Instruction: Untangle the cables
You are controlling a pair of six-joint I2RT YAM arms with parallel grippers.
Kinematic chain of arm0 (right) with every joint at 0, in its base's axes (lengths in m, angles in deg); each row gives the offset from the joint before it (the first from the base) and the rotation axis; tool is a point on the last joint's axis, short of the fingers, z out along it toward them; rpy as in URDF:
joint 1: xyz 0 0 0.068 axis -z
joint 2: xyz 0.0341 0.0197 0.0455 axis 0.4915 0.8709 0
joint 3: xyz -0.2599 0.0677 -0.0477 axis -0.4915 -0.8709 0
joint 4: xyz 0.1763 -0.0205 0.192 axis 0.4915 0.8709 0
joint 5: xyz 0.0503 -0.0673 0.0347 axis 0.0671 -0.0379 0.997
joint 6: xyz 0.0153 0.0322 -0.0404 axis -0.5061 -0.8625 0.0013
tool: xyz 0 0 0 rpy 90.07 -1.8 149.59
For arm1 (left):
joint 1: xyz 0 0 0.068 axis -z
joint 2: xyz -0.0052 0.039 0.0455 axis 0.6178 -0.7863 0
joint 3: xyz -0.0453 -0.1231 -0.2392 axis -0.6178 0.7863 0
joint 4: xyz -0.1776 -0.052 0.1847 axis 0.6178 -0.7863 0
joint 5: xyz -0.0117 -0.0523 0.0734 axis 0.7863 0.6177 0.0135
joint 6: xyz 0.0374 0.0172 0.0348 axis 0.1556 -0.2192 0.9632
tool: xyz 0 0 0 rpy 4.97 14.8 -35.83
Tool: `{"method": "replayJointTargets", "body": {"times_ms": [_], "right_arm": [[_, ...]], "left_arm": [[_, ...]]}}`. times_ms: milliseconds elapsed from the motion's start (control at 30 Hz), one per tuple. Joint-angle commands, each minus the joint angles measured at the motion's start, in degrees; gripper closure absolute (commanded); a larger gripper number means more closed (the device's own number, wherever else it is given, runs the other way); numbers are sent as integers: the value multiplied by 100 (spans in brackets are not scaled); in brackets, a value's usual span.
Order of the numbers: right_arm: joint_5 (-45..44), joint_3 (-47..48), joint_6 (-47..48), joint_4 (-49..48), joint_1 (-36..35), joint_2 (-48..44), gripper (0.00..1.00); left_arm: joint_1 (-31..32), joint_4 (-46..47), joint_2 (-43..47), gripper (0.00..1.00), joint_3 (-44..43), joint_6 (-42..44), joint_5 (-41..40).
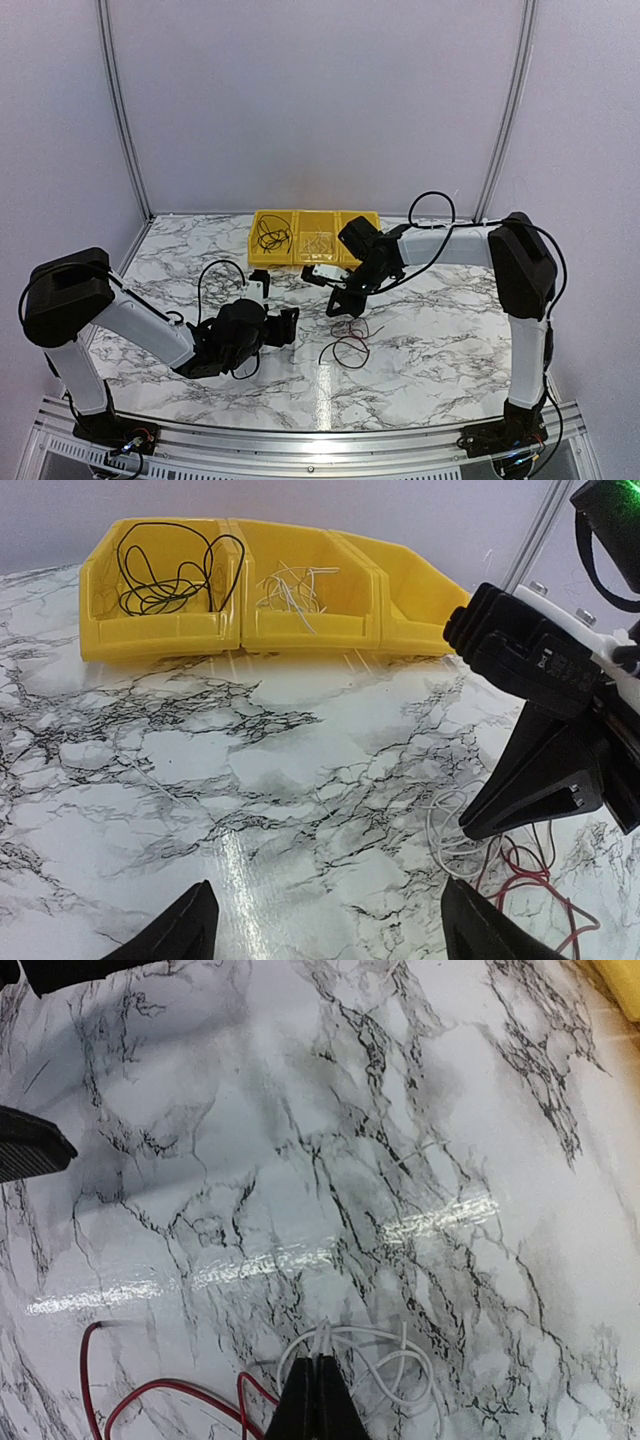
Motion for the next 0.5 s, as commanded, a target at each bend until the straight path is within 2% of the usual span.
{"method": "replayJointTargets", "body": {"times_ms": [0,267,467], "right_arm": [[-21,284,-49,79,-35,-318,100],[231,267,-23,75,-35,-1246,100],[383,304,-98,37,-35,-1695,100]], "left_arm": [[-30,142,47,21,50,47,-3],[-7,1026,525,21,621,461,467],[354,1119,1081,22,718,1071,695]]}}
